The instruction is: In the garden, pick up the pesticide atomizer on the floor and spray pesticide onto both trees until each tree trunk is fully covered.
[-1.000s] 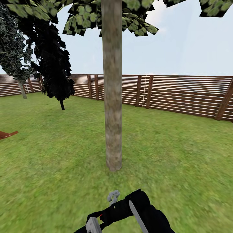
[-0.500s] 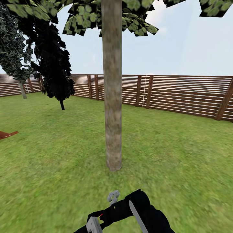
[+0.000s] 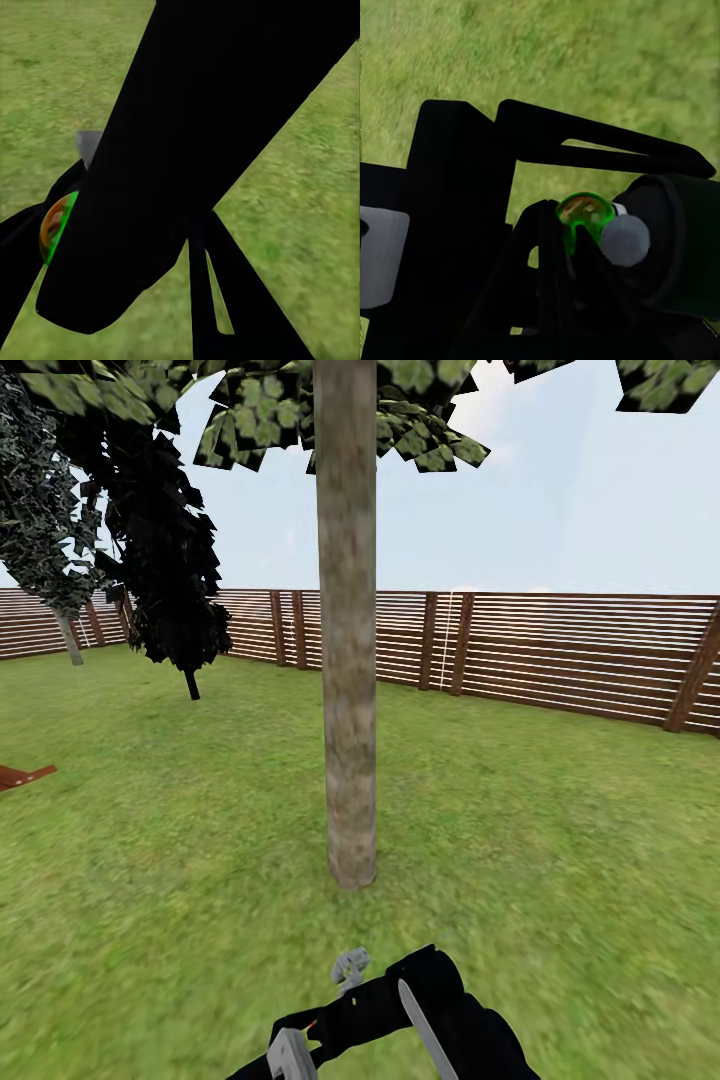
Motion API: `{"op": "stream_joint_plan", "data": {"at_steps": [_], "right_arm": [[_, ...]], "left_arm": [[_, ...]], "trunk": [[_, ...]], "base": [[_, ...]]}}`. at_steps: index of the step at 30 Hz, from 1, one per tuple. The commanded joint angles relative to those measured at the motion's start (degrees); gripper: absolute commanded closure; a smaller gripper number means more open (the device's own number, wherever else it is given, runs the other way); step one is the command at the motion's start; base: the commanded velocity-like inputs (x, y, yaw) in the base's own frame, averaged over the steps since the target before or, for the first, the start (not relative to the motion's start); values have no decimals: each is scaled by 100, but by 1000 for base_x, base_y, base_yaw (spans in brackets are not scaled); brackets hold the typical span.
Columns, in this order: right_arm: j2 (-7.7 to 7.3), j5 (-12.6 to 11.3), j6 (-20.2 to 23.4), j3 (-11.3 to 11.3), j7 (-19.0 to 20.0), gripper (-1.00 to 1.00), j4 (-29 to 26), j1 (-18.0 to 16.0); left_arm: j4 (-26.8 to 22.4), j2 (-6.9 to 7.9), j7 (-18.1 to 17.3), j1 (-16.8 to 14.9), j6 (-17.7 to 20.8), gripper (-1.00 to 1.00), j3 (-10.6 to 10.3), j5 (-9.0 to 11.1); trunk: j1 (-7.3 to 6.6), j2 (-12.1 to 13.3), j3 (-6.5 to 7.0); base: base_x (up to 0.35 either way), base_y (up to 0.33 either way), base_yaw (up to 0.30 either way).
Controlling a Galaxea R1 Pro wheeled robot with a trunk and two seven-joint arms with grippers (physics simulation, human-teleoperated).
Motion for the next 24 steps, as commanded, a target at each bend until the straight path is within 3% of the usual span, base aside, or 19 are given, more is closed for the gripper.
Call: {"op": "stream_joint_plan", "data": {"at_steps": [1, 18, 24], "right_arm": [[0, -24, 33, -3, -37, 100, -1, -5], [-12, -26, 33, -54, -37, 100, -9, -5], [-50, -26, 33, -416, -17, 100, -99, -5]], "left_arm": [[-3, 5, -17, -9, -8, 100, -16, 65], [63, -17, -10, -9, -5, 100, -8, 46], [79, -21, -10, -9, 1, 100, -7, 46]], "trunk": [[4, -12, -11], [4, -12, -11], [4, -12, -11]], "base": [[0, 0, 0], [0, 0, 0], [0, 0, 0]]}}
